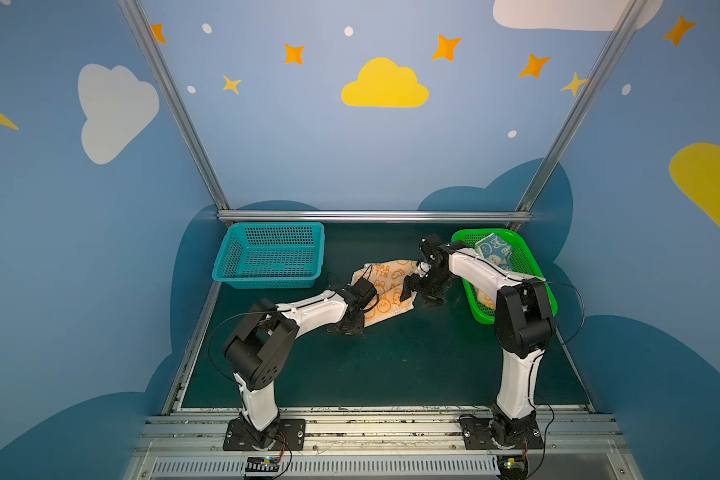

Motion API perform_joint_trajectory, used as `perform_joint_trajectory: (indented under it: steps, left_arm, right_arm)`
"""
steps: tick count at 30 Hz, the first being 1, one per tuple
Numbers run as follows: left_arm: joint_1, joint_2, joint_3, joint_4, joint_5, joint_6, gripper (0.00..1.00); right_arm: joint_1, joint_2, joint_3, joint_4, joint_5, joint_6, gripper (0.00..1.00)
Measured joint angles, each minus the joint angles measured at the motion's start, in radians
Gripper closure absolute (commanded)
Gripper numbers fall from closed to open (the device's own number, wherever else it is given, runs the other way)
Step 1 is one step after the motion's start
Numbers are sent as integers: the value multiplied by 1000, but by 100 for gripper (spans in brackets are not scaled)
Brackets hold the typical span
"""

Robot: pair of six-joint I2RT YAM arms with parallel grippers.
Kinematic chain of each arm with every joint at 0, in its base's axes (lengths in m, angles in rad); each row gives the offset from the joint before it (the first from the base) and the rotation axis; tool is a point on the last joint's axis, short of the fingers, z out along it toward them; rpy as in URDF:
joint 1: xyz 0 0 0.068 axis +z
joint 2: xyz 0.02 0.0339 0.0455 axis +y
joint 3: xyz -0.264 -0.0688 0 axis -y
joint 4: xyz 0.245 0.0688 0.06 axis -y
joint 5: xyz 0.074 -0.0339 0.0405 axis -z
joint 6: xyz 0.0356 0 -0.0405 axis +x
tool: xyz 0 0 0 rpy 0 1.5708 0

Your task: Fold and stack the towels

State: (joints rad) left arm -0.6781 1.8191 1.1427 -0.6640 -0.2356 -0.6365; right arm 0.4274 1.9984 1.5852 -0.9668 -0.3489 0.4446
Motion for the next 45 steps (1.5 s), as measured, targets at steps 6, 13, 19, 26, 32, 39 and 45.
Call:
perform_joint_trajectory:
  steps: [6,13,19,26,32,39,45]
  left_arm:
    - [3,9,-7,14,11,-11,46]
    - [4,13,-8,37,23,-18,68]
    - [5,16,-8,49,39,-14,77]
    - [15,16,-8,51,40,-5,84]
    - [16,15,-8,51,38,4,87]
    - [19,11,-14,56,37,5,86]
    - [29,2,-27,59,26,6,87]
  right_arm:
    - [-2,0,-8,3,0,-9,15]
    - [-3,0,-8,6,0,-21,15]
    - [-3,17,-8,11,0,-42,15]
    - [1,52,-37,51,-5,-56,20]
    - [10,102,-37,70,-8,-68,35]
    - [42,126,-14,73,-6,-65,51]
    - [73,146,8,73,13,-45,74]
